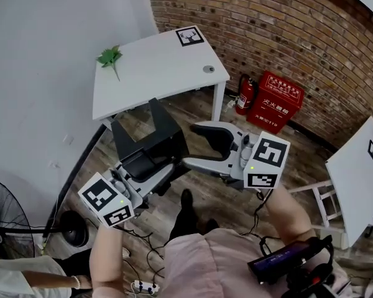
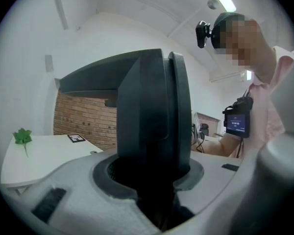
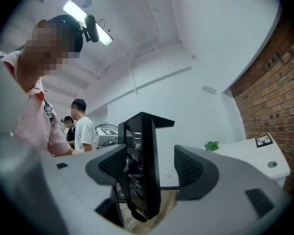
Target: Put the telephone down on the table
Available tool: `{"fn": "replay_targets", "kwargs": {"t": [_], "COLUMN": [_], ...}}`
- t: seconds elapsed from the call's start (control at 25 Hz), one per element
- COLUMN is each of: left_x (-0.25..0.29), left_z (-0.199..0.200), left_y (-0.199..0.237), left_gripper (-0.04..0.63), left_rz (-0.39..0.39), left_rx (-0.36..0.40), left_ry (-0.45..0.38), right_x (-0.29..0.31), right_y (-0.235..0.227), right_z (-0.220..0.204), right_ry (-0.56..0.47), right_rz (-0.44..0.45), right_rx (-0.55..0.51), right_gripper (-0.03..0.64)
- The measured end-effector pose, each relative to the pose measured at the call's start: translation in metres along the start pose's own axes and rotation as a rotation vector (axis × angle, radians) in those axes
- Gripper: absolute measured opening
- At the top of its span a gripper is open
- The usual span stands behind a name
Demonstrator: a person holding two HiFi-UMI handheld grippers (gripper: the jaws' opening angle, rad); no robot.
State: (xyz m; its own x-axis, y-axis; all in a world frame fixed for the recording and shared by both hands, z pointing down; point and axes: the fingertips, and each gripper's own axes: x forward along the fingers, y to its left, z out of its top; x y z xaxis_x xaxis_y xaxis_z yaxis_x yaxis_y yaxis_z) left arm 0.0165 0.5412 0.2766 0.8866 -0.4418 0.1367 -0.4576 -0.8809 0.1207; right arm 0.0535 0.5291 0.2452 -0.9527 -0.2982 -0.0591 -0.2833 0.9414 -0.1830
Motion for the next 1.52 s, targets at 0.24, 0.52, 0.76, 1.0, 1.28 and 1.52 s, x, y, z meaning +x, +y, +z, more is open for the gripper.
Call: {"fn": "replay_targets", "kwargs": {"t": [0.24,0.52,0.76,1.0,1.28,1.52], "left_x": [0.022,0.024,0.028,0.031,0.04,0.059], "left_z": [-0.02,-0.025,-0.011,0.008,0.011,0.0], "left_y": [0.036,0.103,0.142,0.18,0.216,0.234], "left_gripper": [0.161,0.162,0.163,0.163,0.163,0.163], "left_rz": [-0.127,-0.198,-0.243,-0.273,-0.299,-0.318], "left_rx": [0.019,-0.04,-0.042,-0.024,-0.013,-0.058], "left_ry": [0.066,0.092,0.086,0.083,0.092,0.102], "right_x": [0.039,0.087,0.113,0.137,0.155,0.155], "right_y": [-0.038,-0.081,-0.11,-0.138,-0.169,-0.198], "right_z": [-0.007,-0.011,0.004,0.024,0.027,0.016], "right_ry": [-0.008,0.005,0.016,-0.008,-0.02,-0.001], "right_rz": [0.098,0.119,0.09,0.068,0.034,0.013], "right_rx": [0.068,0.091,0.042,-0.003,-0.017,0.016], "right_gripper": [0.286,0.201,0.196,0.193,0.193,0.192]}}
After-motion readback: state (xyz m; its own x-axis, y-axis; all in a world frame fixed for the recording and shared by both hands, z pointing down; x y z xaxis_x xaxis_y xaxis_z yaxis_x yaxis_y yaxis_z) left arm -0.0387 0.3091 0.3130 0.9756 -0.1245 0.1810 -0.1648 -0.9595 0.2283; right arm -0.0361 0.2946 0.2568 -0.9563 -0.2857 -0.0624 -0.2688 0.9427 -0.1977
